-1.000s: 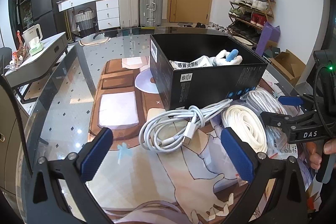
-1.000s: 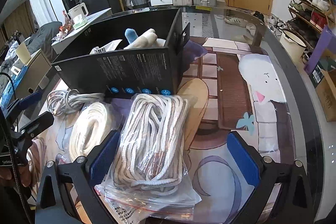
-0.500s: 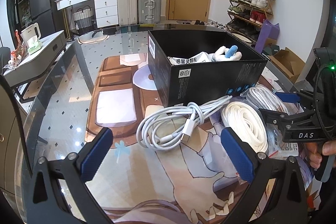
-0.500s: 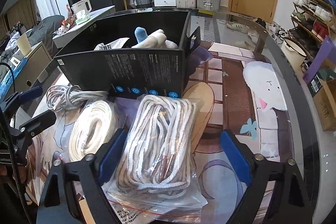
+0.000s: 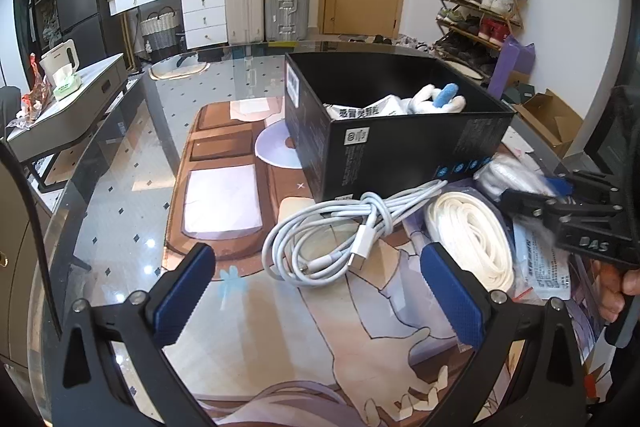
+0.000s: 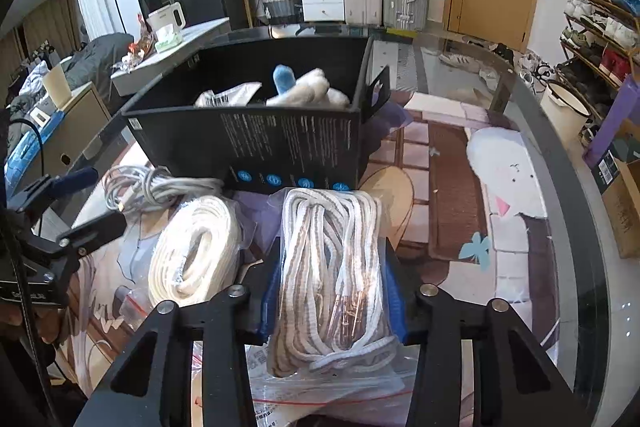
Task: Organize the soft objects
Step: 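Grasp the bagged white rope with the right tool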
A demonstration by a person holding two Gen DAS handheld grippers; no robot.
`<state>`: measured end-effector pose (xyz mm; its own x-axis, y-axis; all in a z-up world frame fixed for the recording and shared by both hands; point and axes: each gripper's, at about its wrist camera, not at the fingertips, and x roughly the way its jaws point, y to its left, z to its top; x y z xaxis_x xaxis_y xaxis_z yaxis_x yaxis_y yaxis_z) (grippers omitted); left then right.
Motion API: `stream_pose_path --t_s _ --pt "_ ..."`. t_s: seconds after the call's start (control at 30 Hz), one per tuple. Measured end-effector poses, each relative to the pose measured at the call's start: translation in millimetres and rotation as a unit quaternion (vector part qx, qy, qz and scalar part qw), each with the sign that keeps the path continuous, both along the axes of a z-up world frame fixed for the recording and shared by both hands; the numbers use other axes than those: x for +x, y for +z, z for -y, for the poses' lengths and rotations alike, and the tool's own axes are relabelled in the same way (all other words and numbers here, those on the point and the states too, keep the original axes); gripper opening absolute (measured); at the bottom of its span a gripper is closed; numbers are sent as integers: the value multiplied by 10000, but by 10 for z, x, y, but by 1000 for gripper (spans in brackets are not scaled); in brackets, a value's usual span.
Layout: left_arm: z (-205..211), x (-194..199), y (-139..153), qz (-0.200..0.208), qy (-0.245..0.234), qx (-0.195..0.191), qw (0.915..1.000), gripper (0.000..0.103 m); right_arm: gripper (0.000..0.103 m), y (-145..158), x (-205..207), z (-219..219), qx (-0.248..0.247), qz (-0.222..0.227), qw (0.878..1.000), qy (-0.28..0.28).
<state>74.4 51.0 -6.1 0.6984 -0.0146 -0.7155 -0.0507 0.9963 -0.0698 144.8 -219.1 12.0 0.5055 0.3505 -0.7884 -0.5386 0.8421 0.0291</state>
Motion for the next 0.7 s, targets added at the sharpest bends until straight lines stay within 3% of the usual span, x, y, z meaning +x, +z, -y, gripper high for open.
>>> stream_pose_path --t_s 0.27,0.4,0.7 --pt "18 151 -58 -302 35 -22 9995 103 43 148 -40 53 241 102 9997 -9" --pt "68 262 -115 -552 76 126 9984 103 43 161 -39 75 264 104 9996 -29" --pt "162 422 -152 -703 81 323 9970 103 43 164 -44 102 290 87 9995 -41"
